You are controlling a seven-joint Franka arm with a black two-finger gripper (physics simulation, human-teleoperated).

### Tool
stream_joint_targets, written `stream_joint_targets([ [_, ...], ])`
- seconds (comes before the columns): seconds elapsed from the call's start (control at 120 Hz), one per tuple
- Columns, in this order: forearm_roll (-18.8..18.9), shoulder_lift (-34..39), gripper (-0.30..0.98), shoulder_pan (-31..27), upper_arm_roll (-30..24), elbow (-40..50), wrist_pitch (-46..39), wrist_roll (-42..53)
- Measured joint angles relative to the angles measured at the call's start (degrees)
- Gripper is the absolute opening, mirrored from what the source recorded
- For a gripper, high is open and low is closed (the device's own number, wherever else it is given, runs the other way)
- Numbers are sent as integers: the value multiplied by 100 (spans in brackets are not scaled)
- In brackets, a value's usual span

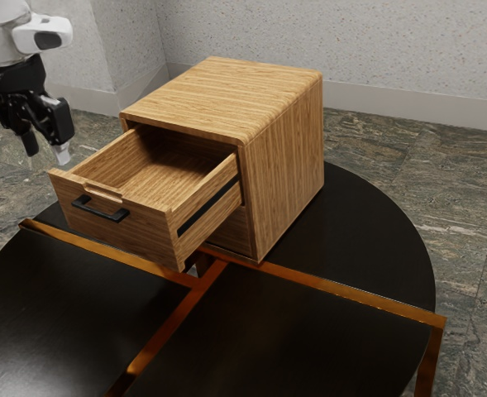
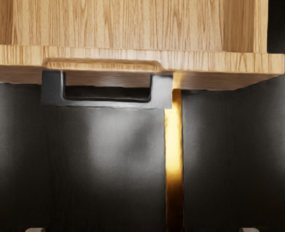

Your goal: Push the drawer handle with one arm to close the drawer

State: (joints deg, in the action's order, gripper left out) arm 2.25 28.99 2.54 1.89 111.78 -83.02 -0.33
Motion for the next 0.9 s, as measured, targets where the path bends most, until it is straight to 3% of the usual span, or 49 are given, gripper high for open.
stream_joint_targets([
  [0.125,163,580,11,-7,10,1058,-508,-206],
  [0.283,237,506,-2,-8,44,1817,-1353,-457],
  [0.5,262,74,-8,-8,124,2080,-2301,-695],
  [0.9,302,-596,-10,-8,131,2049,-3143,-696],
])
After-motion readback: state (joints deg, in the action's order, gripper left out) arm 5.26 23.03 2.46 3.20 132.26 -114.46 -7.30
